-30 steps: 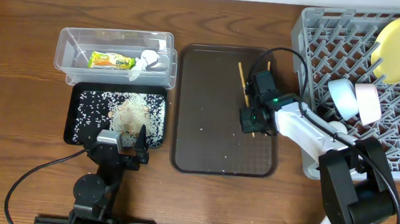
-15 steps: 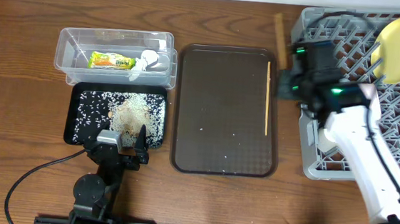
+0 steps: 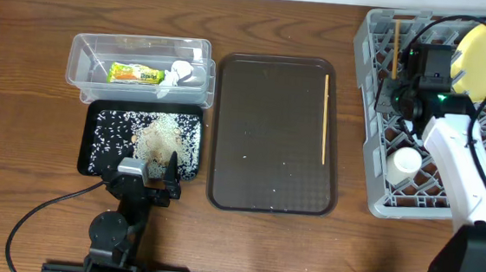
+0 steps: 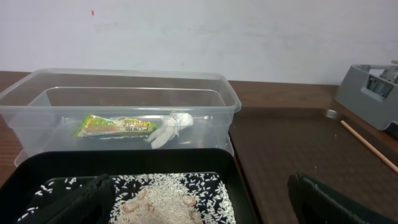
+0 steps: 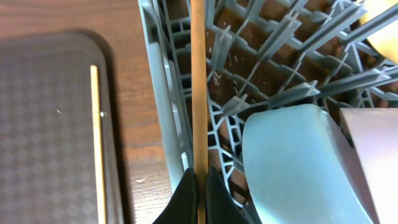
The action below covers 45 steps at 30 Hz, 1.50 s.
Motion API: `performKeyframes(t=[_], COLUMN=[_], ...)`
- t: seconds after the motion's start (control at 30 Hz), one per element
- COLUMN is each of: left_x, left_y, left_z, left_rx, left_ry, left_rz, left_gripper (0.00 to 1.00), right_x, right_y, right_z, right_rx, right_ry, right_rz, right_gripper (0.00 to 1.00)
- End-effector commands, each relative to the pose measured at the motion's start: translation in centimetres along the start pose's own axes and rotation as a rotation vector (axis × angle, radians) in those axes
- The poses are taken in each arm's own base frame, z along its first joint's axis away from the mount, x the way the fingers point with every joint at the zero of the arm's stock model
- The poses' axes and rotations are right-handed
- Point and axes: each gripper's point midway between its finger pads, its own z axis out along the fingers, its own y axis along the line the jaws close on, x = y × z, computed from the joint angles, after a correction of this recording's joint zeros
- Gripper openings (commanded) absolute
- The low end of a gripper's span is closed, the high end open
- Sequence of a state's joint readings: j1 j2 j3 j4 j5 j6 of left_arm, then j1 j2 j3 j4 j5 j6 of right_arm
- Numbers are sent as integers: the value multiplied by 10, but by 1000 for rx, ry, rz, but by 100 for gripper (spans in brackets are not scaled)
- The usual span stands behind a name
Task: Sort waste into correct bins and load items into the dishwasher rack
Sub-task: 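Drop the chopstick into the dish rack with the right gripper, then grasp the second chopstick on the brown tray with the right gripper, then place the second chopstick into the dish rack with the right gripper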
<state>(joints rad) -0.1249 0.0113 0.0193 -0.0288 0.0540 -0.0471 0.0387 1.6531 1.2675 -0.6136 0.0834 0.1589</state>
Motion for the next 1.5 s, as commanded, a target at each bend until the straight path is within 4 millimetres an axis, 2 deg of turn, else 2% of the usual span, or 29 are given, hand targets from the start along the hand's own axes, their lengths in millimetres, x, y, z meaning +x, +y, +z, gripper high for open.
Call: performKeyframes(t=[0.0, 0.03, 0.07, 0.1, 0.13, 0.2, 0.33, 0.4, 0.53, 0.67, 0.8, 0.87, 1.03, 1.1, 1.2, 1.23, 1.33, 1.4, 1.47], left_x=[15, 15, 15, 15, 15, 15, 15, 15, 15, 15, 15, 15, 15, 15, 15, 15, 15, 15, 15], left_y=[2, 2, 2, 2, 2, 2, 2, 2, 2, 2, 2, 2, 2, 2, 2, 2, 2, 2, 2], left_z=[1, 1, 1, 1, 1, 1, 1, 1, 1, 1, 1, 1, 1, 1, 1, 1, 1, 1, 1], left_rx=[-2, -2, -2, -2, -2, -2, -2, -2, -2, -2, -2, -2, -2, -2, -2, -2, -2, -2, -2], left_ry=[45, 45, 45, 45, 45, 45, 45, 45, 45, 45, 45, 45, 45, 45, 45, 45, 45, 45, 45], left_rz=[16, 16, 16, 16, 16, 16, 16, 16, 16, 16, 16, 16, 16, 16, 16, 16, 16, 16, 16], left_gripper=[91, 91, 91, 91, 91, 91, 91, 91, 91, 91, 91, 91, 91, 91, 91, 91, 91, 91, 91], right_x=[8, 11, 13, 15, 16, 16, 23, 33, 71, 106, 121, 127, 142, 148, 155, 156, 140, 118, 87], right_y=[-2, -1, -1, -2, -1, 9, 61, 81, 110, 113, 101, 101, 104, 105, 113, 116, 131, 142, 148], right_z=[8, 10, 10, 10, 8, 0, -33, -44, -45, -18, 17, 33, 66, 74, 77, 76, 62, 44, 18], right_rx=[1, -3, -4, -3, -7, -59, -292, -341, -335, -173, 14, 38, 55, 53, 8, -7, -110, -203, -290], right_ry=[34, 46, 57, 65, 67, 67, 71, 98, 213, 288, 260, 264, 301, 319, 355, 360, 338, 288, 205], right_rz=[-73, -81, -82, -82, -80, -72, -104, -112, -118, -41, 7, 14, 5, 6, 10, 4, -53, -123, -202], right_gripper=[1, 1, 14, 40, 48, 50, 52, 55, 52, 43, 39, 39, 32, 25, 6, 1, 1, 1, 2])
